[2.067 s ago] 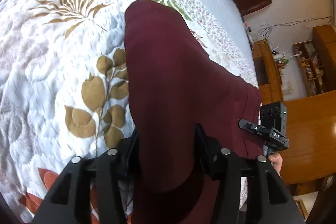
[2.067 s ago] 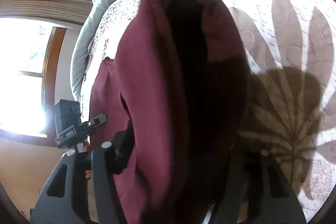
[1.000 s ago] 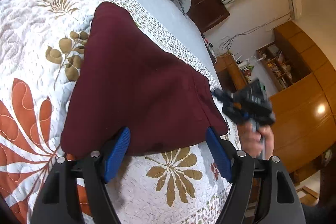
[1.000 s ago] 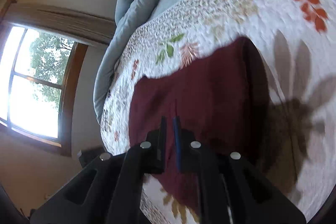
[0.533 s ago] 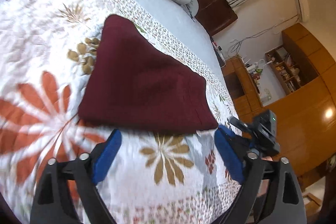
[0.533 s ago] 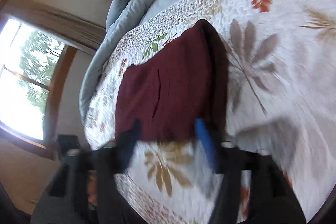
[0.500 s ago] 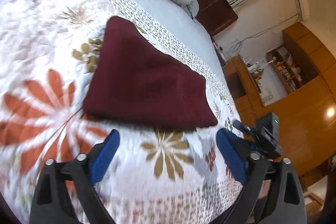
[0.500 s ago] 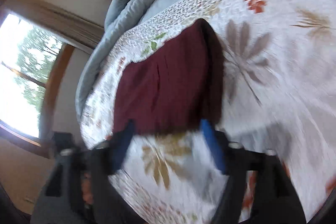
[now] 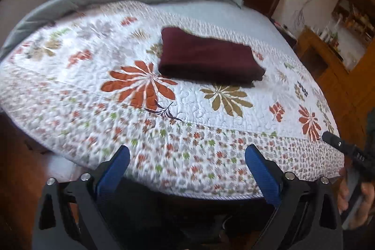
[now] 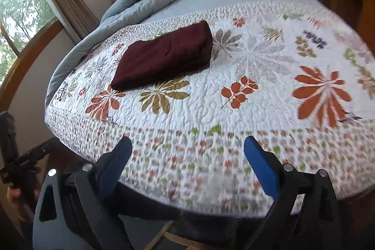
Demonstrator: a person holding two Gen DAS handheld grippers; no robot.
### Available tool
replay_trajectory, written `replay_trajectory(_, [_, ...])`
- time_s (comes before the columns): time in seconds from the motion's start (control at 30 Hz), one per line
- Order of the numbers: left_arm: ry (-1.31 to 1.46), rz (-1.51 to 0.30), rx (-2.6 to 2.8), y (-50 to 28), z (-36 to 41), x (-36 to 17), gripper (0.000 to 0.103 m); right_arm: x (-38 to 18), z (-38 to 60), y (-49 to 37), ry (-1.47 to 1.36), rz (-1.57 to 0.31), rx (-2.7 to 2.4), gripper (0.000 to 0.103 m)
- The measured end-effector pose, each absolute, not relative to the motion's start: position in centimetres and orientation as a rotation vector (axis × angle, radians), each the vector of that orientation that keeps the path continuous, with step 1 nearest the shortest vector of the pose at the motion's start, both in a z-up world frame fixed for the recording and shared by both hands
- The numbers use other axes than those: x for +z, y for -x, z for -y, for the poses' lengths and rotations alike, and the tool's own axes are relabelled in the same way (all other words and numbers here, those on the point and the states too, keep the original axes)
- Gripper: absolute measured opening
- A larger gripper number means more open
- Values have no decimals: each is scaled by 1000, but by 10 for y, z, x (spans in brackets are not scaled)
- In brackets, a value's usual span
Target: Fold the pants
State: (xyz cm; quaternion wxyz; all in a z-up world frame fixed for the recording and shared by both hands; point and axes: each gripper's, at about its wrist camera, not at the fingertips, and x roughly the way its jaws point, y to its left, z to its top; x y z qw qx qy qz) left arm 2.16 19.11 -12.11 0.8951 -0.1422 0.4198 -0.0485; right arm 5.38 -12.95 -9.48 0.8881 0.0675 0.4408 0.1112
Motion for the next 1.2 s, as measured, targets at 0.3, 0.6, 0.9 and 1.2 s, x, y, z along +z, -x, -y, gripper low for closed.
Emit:
replay_trajectory(0.3, [212,-740,16,58,-167,-69,99,-46,91,20,11,-823,189,99])
replay_trajectory(0.6, [125,-585,-1,116,-147,-4,99,11,82,77,78,-671,144,99])
replay_trajectory(0.9, [164,-568,-59,123,-144,18,99,42,72,103,127,-582,133,99])
replay_trajectory(1.2, [192,-664,-13,90,-149,-14,99,24,75,83,130,-626,105,99])
